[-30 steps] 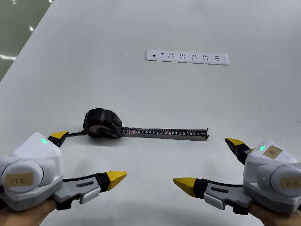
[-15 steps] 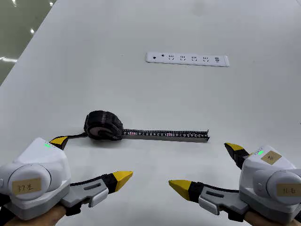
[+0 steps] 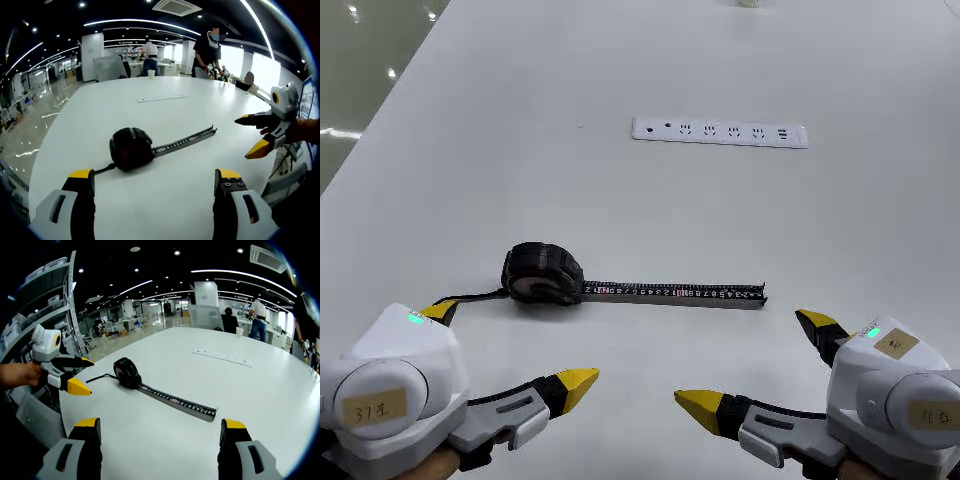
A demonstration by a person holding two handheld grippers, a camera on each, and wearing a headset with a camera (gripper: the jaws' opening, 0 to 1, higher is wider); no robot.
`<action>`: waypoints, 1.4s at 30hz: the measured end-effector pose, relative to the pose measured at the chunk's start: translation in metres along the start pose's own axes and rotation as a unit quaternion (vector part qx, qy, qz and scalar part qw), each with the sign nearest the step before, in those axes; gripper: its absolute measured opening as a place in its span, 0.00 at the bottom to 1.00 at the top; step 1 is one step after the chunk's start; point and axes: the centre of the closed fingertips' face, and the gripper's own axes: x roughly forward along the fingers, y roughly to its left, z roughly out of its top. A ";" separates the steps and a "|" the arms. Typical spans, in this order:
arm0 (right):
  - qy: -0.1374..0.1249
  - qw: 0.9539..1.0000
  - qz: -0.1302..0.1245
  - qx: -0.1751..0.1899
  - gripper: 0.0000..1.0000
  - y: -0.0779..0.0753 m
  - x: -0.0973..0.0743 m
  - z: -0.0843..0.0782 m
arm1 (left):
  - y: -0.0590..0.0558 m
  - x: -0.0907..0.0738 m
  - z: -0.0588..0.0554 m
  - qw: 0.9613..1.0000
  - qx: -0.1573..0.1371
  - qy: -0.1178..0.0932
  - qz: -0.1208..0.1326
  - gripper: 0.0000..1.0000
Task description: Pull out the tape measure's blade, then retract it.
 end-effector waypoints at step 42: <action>0.016 1.000 0.012 -0.022 0.99 -0.015 0.011 0.006 | 0.001 0.018 0.009 1.000 -0.012 0.006 0.014 0.99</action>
